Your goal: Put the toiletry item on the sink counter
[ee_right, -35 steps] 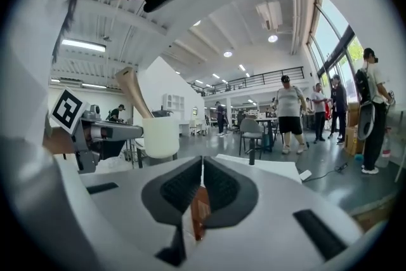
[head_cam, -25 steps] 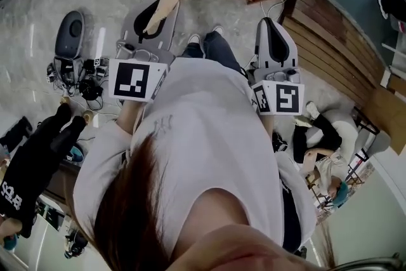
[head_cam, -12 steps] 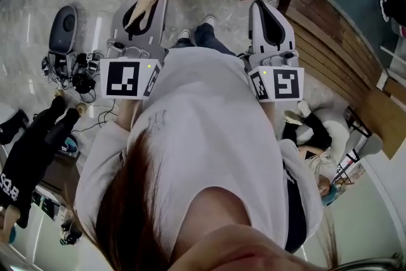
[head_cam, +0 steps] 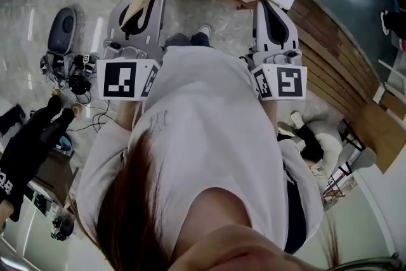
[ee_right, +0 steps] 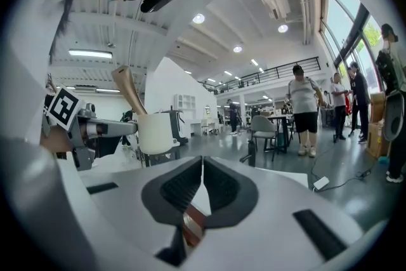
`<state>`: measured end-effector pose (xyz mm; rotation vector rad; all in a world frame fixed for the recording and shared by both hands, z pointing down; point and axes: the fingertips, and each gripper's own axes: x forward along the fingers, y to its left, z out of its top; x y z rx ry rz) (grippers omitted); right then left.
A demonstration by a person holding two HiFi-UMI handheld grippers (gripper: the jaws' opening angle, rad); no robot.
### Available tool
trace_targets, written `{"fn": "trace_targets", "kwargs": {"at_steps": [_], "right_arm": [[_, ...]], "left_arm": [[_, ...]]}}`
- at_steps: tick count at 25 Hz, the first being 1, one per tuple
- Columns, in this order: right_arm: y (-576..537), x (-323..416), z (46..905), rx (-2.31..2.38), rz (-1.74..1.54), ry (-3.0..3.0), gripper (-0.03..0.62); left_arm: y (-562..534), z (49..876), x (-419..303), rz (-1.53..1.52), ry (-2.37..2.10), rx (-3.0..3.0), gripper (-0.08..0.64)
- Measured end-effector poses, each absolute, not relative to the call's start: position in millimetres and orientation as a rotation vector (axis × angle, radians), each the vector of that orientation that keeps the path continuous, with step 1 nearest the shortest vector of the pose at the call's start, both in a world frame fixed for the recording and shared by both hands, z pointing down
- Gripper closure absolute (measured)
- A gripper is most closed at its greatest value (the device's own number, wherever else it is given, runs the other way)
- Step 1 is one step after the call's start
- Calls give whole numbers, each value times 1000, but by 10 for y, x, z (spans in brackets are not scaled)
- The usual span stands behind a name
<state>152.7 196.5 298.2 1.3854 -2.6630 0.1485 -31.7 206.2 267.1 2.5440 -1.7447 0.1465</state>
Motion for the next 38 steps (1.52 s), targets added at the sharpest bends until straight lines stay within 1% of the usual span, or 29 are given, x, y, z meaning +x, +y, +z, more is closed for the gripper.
{"fn": "trace_targets", "kwargs": {"at_steps": [11,20,32,38], "right_arm": [[1821,1694,3037,1396,169,-2645,581],[1649,1598,3066,1422,185,-2622,581],[949,1025,2990,1456,184,-2571,581],[709,903,2939,1535,178,-2518,581]], "left_arm": [[1822,2674,-311,137,-1785,2505,511],[1581,2693,-359,134,-1728,2538,511],[830,2636,-874,120,-1628,2602,511],[457,2549,-1012,98,-1569,2661,511]]}}
